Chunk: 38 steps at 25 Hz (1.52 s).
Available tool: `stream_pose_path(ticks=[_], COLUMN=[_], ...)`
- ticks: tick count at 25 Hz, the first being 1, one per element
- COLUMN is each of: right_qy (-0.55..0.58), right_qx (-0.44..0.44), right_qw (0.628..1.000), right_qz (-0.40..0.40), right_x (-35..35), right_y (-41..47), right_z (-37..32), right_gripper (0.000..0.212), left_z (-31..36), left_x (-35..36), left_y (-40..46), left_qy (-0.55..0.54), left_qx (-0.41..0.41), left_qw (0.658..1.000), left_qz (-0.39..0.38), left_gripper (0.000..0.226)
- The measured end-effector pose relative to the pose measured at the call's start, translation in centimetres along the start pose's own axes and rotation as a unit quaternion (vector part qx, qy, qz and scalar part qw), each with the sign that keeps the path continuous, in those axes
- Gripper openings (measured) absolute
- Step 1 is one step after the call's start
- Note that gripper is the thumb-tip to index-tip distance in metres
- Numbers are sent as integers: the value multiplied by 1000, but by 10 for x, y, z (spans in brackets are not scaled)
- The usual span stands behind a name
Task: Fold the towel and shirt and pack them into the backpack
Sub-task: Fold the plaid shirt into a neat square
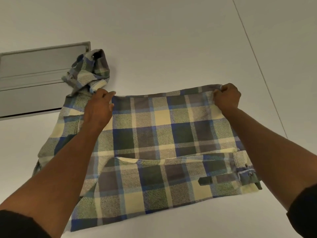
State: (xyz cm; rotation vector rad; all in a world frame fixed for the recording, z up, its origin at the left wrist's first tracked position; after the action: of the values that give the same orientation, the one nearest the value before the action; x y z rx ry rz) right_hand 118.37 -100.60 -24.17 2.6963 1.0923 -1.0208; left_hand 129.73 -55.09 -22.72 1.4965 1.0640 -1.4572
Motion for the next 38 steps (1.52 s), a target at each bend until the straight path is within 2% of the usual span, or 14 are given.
stream_pose_path(ticks=[4,8,13,15,18,22,29,34,38], right_qy=[96,239,260,197,33,-98,-160,-89,-126], right_qx=[47,103,147,74,-60,-165,-186,-243,-284], right_qw=[994,964,948,964,974,971,964,959,939], right_qz=[-22,-47,-113,-164,-215,-140,-103,-117,-144], right_x=[-3,-5,-1,-4,-6,-3,0,-15,-27], right_y=[9,22,27,30,31,35,35,29,18], right_z=[6,9,12,9,0,-19,-27,-35,-43], right_gripper=[27,23,10,6,20,22,31,16,14], left_z=[2,-5,-13,-14,-19,-24,-27,-24,-19], left_x=[1,-3,-5,-2,0,2,-12,-40,-61], left_y=[8,18,18,19,25,29,29,12,-16], left_qy=[1,6,10,6,-17,-45,-75,-49,-3], left_qx=[-15,-11,4,10,9,15,43,40,41], left_qw=[1000,1000,1000,1000,999,998,996,998,999], left_qz=[-20,-20,-12,-23,-40,-52,-20,20,35], left_gripper=[29,20,19,17,14,12,30,15,18])
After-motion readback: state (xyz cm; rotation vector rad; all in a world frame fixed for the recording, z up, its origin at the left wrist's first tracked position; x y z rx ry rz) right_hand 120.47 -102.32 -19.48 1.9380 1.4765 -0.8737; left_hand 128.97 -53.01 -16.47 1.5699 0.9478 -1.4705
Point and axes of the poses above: each hand's wrist, its own y-axis towards the middle knuckle, its own x-axis out of the palm, z = x × y, the point moved 6 cm from there along y, towards the middle knuckle, and after that the axes turned 13 degrees about y, right-handed, at the moved point
